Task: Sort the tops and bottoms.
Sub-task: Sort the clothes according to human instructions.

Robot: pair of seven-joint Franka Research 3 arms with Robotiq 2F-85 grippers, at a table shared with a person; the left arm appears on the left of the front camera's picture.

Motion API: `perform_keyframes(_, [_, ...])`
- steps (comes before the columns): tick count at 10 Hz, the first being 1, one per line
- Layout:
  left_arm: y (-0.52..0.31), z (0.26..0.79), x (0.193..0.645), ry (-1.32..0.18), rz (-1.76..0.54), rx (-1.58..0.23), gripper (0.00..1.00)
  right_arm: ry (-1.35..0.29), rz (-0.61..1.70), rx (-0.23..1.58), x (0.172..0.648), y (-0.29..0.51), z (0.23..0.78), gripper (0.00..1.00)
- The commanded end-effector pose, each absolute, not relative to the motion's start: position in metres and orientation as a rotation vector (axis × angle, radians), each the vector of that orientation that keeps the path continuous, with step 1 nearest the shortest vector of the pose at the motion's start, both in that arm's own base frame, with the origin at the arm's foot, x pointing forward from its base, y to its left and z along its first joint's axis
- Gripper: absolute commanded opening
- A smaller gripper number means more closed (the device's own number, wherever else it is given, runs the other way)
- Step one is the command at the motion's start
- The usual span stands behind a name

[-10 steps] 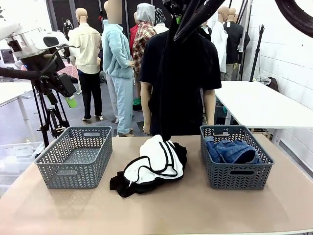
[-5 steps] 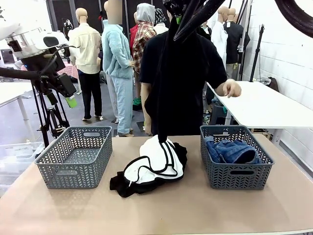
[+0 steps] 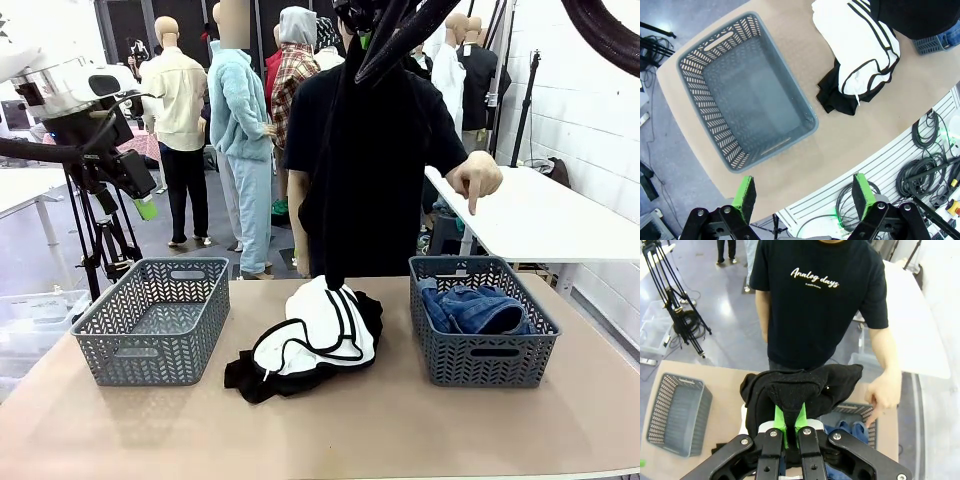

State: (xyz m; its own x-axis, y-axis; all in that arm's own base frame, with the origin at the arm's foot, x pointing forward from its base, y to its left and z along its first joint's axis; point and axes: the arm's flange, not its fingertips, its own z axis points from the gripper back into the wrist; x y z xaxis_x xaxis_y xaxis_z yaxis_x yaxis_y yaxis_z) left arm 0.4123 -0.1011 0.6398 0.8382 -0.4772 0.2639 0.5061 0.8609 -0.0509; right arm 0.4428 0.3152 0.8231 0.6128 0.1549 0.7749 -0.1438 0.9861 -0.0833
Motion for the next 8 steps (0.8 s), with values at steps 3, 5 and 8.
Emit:
perform_keyframes(3, [-0.0993,0.6387,0.4112,-0.259,-0.517,-0.131,1.0,-0.907,0.157,0.011,0.4411,0.3129,0.8252,0.0])
perform_keyframes(5, [-0.0993,0.6387,0.4112,-0.259,-0.517,-0.131,1.0,-0.907,0.157,0.011,0.4411,0.3129,0.8252,0.0])
perform_keyframes(8, [-0.0993,0.6387,0.4112,-0.259,-0.517,-0.131,1.0,-0.907,0.157,0.011,0.4411,0.3129,0.8252,0.0])
